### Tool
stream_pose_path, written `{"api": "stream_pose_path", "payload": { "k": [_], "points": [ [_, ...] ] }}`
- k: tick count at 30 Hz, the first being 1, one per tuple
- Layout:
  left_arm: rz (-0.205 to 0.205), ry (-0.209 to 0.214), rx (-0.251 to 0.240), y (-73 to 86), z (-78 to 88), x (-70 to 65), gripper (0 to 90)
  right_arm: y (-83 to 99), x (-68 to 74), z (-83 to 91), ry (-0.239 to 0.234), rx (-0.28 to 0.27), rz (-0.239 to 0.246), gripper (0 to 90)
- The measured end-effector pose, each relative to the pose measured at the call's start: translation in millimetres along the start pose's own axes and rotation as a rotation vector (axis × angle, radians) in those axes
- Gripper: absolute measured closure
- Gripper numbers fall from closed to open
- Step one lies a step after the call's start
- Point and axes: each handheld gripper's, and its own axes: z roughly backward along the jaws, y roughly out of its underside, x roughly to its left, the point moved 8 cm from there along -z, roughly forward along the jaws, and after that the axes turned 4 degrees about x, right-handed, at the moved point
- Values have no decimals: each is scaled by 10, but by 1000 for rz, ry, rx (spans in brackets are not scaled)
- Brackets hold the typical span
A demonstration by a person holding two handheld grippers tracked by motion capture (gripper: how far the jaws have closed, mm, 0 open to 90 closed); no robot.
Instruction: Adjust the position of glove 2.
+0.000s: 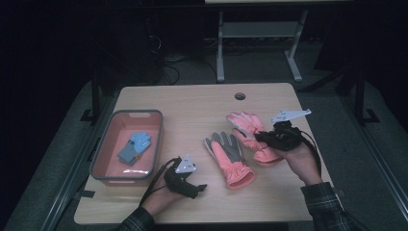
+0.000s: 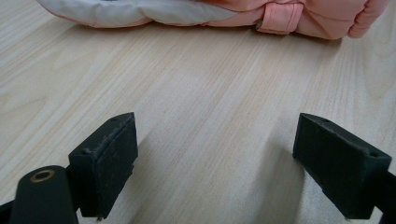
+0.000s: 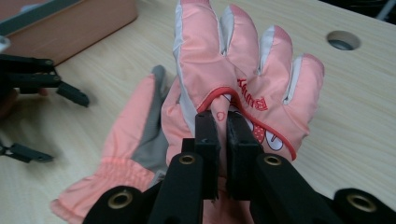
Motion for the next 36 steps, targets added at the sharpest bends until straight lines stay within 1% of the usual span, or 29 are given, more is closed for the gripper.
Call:
{"api": "stream_pose_path", "payload": {
  "k": [9,14,18,21,22,24,26,29,30,31,32,34,36],
  "points": [
    [2,0,-6,-3,-6,0,134,-56,280,-113,-41,28,30,850],
    [4,0,-5,-7,-9,-3,134,-83,403,-238,-50,51,36,848],
    [4,0,-5,-7,-8,-3,134,-84,479,-379,-33,77,48,845],
    [3,-1,-6,-7,-8,-3,134,-67,505,-474,-34,98,49,829],
    [3,-1,-4,-6,-7,-3,134,-64,512,-495,-37,101,46,814],
    [3,-1,-4,-6,-7,-3,134,-60,524,-518,-50,104,42,755],
    [3,-1,-4,-7,-7,-3,134,-65,527,-521,-48,97,49,682],
    [5,-1,-5,-8,-8,-4,134,-81,537,-507,-69,84,55,593],
    [5,-2,-5,-9,-9,-4,134,-81,539,-503,-80,84,50,575],
    [4,-2,-4,-9,-9,-4,134,-80,534,-497,-81,83,49,555],
    [5,-3,-4,-9,-9,-4,134,-85,522,-491,-76,75,48,542],
    [4,-3,-4,-10,-9,-4,134,-97,500,-463,-90,62,49,512],
    [5,-3,-4,-10,-10,-4,134,-102,486,-442,-93,57,43,508]
  ]
}}
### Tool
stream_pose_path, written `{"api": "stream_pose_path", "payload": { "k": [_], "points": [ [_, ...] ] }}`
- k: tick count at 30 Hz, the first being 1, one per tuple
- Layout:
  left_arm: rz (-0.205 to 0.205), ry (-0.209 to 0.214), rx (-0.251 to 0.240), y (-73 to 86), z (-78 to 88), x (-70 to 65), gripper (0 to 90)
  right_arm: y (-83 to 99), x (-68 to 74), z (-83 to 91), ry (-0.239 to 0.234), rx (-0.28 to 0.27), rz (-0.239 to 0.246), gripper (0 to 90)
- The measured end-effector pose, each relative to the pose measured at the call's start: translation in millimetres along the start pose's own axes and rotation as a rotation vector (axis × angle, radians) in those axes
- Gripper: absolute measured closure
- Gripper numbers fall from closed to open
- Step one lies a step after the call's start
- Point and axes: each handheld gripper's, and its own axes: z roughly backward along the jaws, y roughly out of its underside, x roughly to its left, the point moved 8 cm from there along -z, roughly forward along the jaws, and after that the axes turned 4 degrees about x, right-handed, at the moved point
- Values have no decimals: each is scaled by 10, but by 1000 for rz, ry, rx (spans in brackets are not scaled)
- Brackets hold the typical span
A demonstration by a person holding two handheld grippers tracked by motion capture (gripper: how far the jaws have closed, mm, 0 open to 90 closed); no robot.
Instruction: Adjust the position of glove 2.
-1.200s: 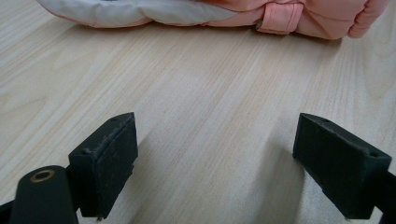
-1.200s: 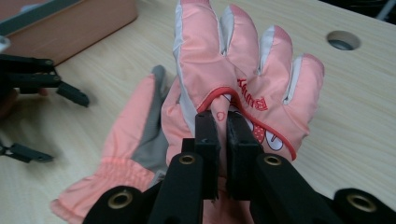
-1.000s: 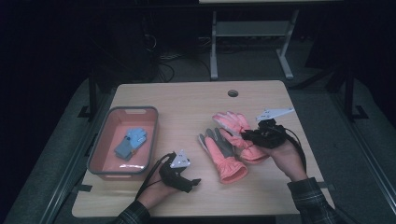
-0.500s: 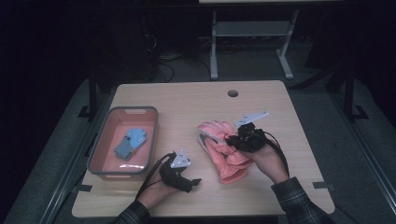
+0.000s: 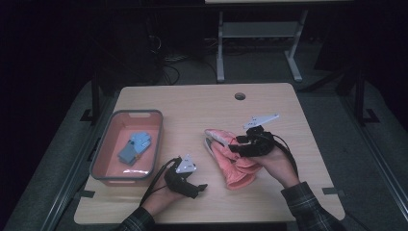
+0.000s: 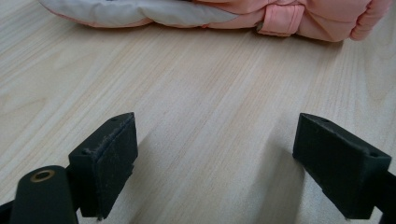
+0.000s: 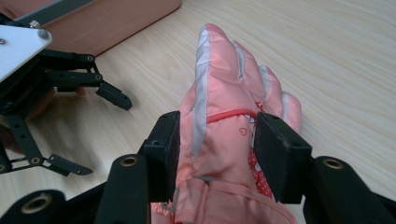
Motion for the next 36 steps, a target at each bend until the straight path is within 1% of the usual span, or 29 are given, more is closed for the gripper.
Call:
{"api": "stream_pose_path", "payload": {
  "k": [1,4,7,8,10,13,15,17,18,20,21,24,25,26,28,29,30,32,34,36],
  "points": [
    [0,0,0,0,0,0,134,3,-6,5,-8,0,-1,502],
    [0,0,0,0,0,0,134,15,-44,27,-13,-2,-6,488],
    [0,0,1,0,1,0,134,22,-65,115,-25,-27,-9,489],
    [1,0,0,0,1,-1,134,36,-73,155,-27,-27,-7,490],
    [7,3,-1,0,-2,-6,134,82,-93,237,-35,-33,7,498],
    [2,1,-1,-1,-1,-1,134,164,-117,331,-42,-31,2,510],
    [1,1,-1,-1,-1,-1,134,221,-138,368,-53,-29,-12,514],
    [0,0,1,0,1,-1,134,264,-171,351,-64,-28,-24,513],
    [7,1,-7,-5,-4,-6,134,273,-187,330,-67,-29,-25,513],
    [4,0,-6,-4,-5,-3,134,271,-176,285,-100,-36,-34,502],
    [6,0,-8,-6,-6,-4,134,268,-153,265,-116,-36,-30,498],
    [-2,-1,-2,-2,-5,3,134,287,-108,187,-118,-3,-10,444],
    [6,0,-10,-8,-9,-4,134,290,-102,165,-121,0,-9,438],
    [5,0,-9,-7,-8,-3,134,291,-93,147,-130,0,-10,433],
    [5,0,-9,-7,-8,-4,134,296,-87,116,-126,9,-5,421],
    [5,0,-9,-7,-8,-3,134,298,-73,108,-128,18,-14,422],
    [5,0,-9,-7,-8,-4,135,305,-71,92,-128,22,-3,438],
    [5,0,-9,-7,-8,-4,135,329,-55,53,-128,43,-3,490],
    [5,0,-9,-7,-8,-4,135,351,-27,12,-136,60,8,584],
    [5,0,-9,-7,-8,-4,135,346,-10,4,-133,59,21,675]
  ]
}}
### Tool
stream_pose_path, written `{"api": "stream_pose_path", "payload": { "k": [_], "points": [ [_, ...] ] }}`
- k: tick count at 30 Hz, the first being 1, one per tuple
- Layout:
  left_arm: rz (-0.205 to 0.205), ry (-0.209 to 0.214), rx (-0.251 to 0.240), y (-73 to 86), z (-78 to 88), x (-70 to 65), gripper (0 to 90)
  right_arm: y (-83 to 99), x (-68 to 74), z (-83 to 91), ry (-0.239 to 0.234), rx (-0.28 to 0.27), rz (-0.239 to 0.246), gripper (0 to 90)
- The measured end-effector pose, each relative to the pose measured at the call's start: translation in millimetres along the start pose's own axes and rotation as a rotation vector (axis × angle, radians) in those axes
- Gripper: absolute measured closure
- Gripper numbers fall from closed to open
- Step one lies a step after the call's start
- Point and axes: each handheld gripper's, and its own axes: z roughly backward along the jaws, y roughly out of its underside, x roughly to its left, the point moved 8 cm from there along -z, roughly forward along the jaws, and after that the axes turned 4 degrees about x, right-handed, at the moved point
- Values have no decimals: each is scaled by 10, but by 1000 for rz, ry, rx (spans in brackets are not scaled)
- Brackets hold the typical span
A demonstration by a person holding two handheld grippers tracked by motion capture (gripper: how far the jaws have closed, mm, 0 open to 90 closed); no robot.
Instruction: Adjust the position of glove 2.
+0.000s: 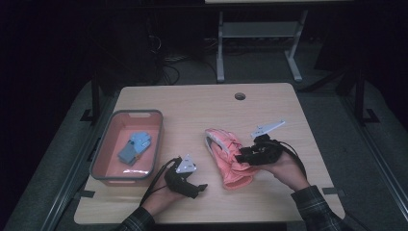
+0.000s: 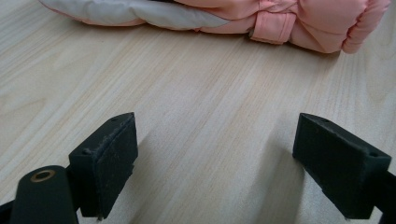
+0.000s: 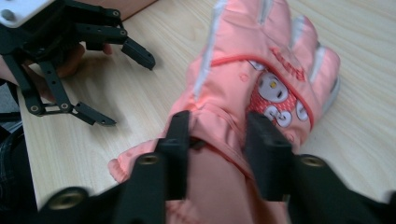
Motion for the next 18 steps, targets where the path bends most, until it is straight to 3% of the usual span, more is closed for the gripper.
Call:
{"api": "stream_pose_path", "payload": {
  "k": [2,4,10,18],
  "points": [
    [-13,-2,12,8,6,9,134,-9,25,13,-3,-2,16,783],
    [-11,-3,12,6,5,8,135,-15,38,17,2,-6,34,812],
    [-1,-7,10,-3,2,1,137,-87,73,101,11,-34,77,847],
    [2,-22,18,-72,25,8,143,-307,199,221,59,-51,116,849]
  ]
}}
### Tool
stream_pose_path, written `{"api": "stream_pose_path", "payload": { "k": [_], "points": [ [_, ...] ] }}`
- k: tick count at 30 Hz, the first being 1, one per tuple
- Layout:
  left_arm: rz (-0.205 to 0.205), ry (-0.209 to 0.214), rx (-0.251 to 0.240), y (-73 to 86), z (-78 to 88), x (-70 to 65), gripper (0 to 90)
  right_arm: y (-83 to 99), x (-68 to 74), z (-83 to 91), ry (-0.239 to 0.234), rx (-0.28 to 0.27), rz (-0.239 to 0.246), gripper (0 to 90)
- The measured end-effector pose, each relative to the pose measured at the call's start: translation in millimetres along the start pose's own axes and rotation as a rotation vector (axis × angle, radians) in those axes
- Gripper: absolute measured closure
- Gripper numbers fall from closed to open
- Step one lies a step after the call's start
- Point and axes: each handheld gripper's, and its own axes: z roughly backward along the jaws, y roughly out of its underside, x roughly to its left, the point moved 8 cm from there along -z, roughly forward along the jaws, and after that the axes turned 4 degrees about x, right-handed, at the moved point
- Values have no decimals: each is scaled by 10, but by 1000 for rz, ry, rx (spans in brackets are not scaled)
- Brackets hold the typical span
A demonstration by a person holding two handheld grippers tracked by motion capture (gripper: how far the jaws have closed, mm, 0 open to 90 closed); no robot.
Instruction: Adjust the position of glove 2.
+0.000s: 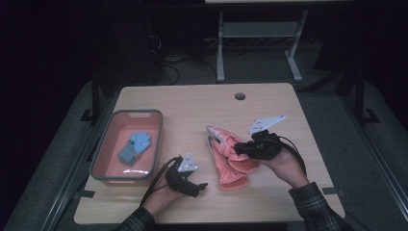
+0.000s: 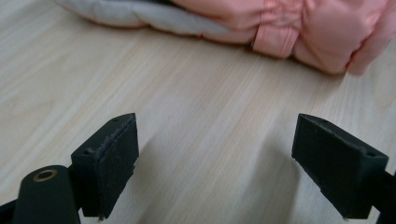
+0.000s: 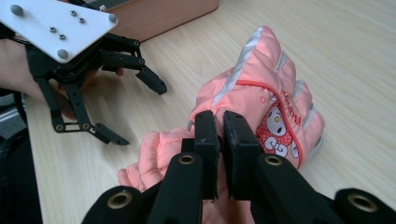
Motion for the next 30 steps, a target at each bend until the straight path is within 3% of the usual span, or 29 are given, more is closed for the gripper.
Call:
{"api": "stream_pose_path", "payload": {
  "k": [4,8,13,18,21,24,26,30],
  "points": [
    [3,33,-39,-116,-15,-46,161,-51,77,-70,20,27,11,848],
    [-20,39,-28,-144,-43,-92,160,-61,147,-180,29,56,24,845],
    [-16,44,-26,-141,-48,-106,160,-29,226,-318,18,86,35,798],
    [-6,49,-27,-162,-36,-110,174,-44,231,-287,1,44,31,602],
    [-3,53,-33,-186,-24,-95,212,-73,186,-221,7,4,29,568],
    [2,53,-32,-214,1,-78,272,-97,146,-144,-5,-36,18,595],
    [11,53,-32,-229,17,-68,352,-103,101,-78,-2,-54,12,665],
    [44,49,-16,-254,43,-26,630,-29,-62,21,32,-56,-11,846]
  ]
}}
